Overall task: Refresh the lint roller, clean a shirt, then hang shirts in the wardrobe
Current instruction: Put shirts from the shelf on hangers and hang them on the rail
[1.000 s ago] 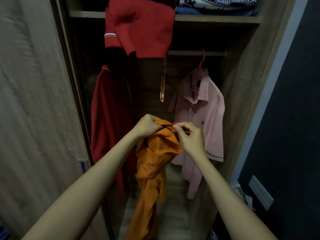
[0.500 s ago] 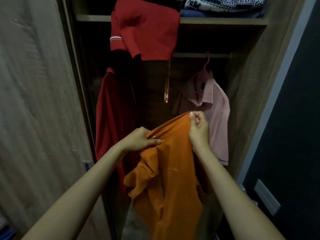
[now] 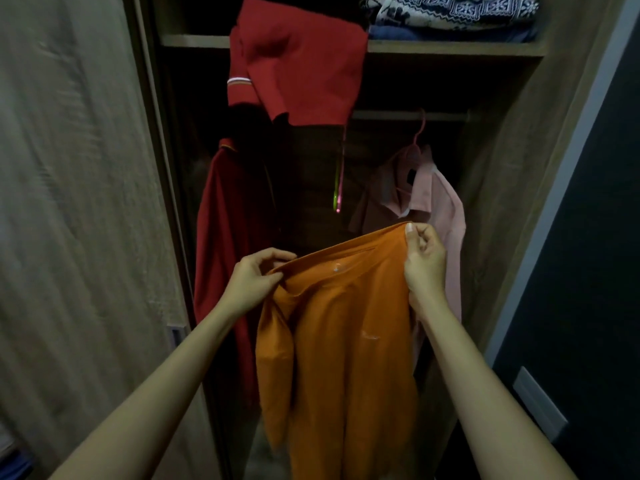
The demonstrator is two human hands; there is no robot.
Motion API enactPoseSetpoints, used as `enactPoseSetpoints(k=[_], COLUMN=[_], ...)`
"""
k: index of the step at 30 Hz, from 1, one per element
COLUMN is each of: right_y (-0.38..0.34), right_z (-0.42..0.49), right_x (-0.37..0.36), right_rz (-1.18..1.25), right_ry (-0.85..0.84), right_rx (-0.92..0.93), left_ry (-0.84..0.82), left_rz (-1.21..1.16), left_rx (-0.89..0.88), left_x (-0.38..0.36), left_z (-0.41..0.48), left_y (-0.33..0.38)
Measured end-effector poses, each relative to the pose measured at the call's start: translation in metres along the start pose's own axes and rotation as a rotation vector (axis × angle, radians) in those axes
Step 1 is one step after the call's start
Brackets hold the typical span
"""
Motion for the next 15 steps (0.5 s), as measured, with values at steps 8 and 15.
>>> enactPoseSetpoints(k=[8,15], right_y=[0.019,0.02], right_z=[0.0,-0.016], right_x=[0.015,0.002], right_rz=[-0.021,-0.304], right_ry=[-0.072,-0.306], right_rx=[-0.117,-0.034], left_ry=[0.028,0.251], left_rz=[-0.113,0.483], left_rx=[0.008,-0.197], left_x=[0.02,0.009], left_z=[0.012,0.014], left_y=[-0.014,-0.008])
Point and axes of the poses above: each hand's wrist, its own z-axis towards the middle knuckle, its own x-axis out of the back of the hand, y = z × x, the point moved 4 cm from there along z, towards the middle knuckle, and after that the axes turned 1 degree about z, right-handed, at the moved point
